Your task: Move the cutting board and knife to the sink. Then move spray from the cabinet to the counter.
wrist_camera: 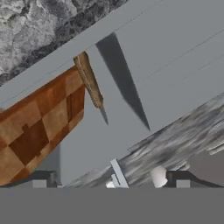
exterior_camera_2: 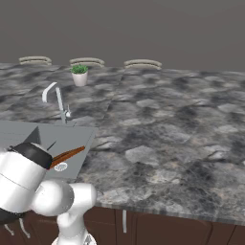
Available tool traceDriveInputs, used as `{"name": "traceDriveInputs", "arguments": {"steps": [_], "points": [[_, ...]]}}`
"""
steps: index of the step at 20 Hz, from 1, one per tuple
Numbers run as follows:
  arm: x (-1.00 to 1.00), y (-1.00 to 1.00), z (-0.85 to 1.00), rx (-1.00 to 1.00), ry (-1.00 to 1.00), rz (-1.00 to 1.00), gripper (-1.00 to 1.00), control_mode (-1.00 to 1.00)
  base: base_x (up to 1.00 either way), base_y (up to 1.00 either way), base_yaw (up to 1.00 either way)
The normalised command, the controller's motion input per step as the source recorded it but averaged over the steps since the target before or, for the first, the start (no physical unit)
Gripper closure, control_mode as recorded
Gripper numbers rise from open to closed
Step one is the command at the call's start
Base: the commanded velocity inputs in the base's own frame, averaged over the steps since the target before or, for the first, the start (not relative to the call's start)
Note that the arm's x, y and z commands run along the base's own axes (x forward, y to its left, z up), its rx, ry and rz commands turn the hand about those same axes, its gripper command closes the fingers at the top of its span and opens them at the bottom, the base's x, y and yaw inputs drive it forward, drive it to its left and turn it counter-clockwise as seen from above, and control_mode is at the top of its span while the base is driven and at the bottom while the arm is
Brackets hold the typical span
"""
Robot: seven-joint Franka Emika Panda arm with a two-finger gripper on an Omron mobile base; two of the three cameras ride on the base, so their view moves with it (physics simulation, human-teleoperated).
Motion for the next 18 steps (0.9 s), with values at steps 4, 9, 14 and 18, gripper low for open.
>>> {"name": "traceDriveInputs", "arguments": {"steps": [4,9,14,18], "points": [[-0.58,0.0,1.0,0.0,-0.21,-0.02,-1.0,-1.0,0.0,0.0,0.0],[-0.81,-0.15,1.0,0.01,-0.13,-0.01,-1.0,-1.0,0.0,0.0,0.0],[-0.87,-0.51,1.0,0.07,0.0,0.0,-1.0,-1.0,0.0,0.0,0.0],[-0.5,-0.67,1.0,0.11,0.22,0.0,-1.0,-1.0,0.0,0.0,0.0]]}}
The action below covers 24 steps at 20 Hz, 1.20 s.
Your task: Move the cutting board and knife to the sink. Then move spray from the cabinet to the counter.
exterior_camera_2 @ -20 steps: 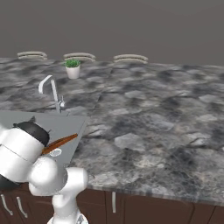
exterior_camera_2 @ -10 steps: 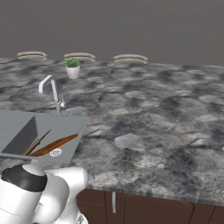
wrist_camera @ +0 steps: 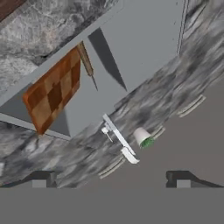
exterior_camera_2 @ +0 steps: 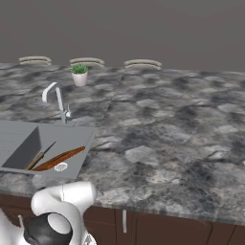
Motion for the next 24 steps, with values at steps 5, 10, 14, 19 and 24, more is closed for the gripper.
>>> {"name": "traceDriveInputs", "arguments": {"steps": [5,10,14,19,24], "points": [[-0.12,-0.75,0.89,0.09,0.58,0.0,-1.0,-1.0,0.0,0.0,0.0],[0.0,-0.77,0.41,0.13,0.84,0.0,-1.0,-1.0,0.0,0.0,0.0],[0.0,-0.26,0.03,0.02,0.28,0.0,-1.0,-1.0,0.0,0.0,0.0],[-0.03,-0.19,-0.07,-0.05,-0.11,-0.02,-1.0,-1.0,0.0,0.0,0.0],[-0.06,-0.07,0.0,-0.06,-0.22,-0.01,-1.0,-1.0,0.0,0.0,0.0]]}}
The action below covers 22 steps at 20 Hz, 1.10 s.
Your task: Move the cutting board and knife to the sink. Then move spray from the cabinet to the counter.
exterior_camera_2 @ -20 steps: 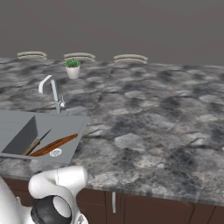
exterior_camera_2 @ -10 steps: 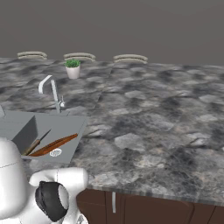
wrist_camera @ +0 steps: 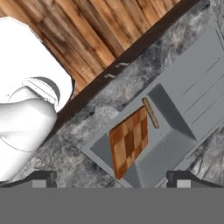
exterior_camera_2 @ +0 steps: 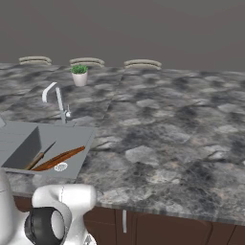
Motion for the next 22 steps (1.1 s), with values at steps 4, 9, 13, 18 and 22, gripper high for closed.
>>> {"name": "traceDriveInputs", "arguments": {"steps": [4,9,13,18,22], "points": [[-0.04,0.0,0.0,0.0,0.0,0.0,-1.0,1.0,-0.4,0.0,-0.16],[0.0,0.0,0.0,0.0,0.0,0.0,-1.0,1.0,-0.42,0.03,-0.92],[0.0,0.0,0.0,0.0,0.0,0.0,-1.0,1.0,0.0,0.0,-1.0],[0.0,0.0,0.0,0.0,0.0,0.0,-1.0,1.0,0.0,0.0,-1.0],[0.0,0.0,0.0,0.0,0.0,0.0,-1.0,1.0,0.0,0.0,-1.0]]}}
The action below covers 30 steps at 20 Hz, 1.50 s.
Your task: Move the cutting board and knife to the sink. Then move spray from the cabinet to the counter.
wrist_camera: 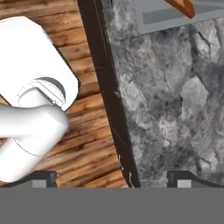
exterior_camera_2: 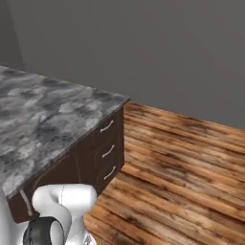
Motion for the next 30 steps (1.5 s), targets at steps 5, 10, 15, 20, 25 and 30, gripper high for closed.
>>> {"name": "traceDriveInputs", "arguments": {"steps": [5,10,15,20,25,30], "points": [[0.0,0.0,0.0,0.0,0.0,0.0,-1.0,1.0,0.0,0.0,-1.0],[0.0,0.0,0.0,0.0,0.0,0.0,-1.0,1.0,0.0,0.0,-1.0],[0.0,0.0,0.0,0.0,0.0,0.0,-1.0,1.0,0.0,0.0,-1.0],[0.0,0.0,0.0,0.0,0.0,0.0,-1.0,1.0,0.0,0.0,-1.0],[0.0,0.0,0.0,0.0,0.0,0.0,-1.0,1.0,0.0,-0.03,-0.99],[0.0,0.0,0.0,0.0,0.0,0.0,-1.0,1.0,-0.09,-0.41,-0.85]]}}
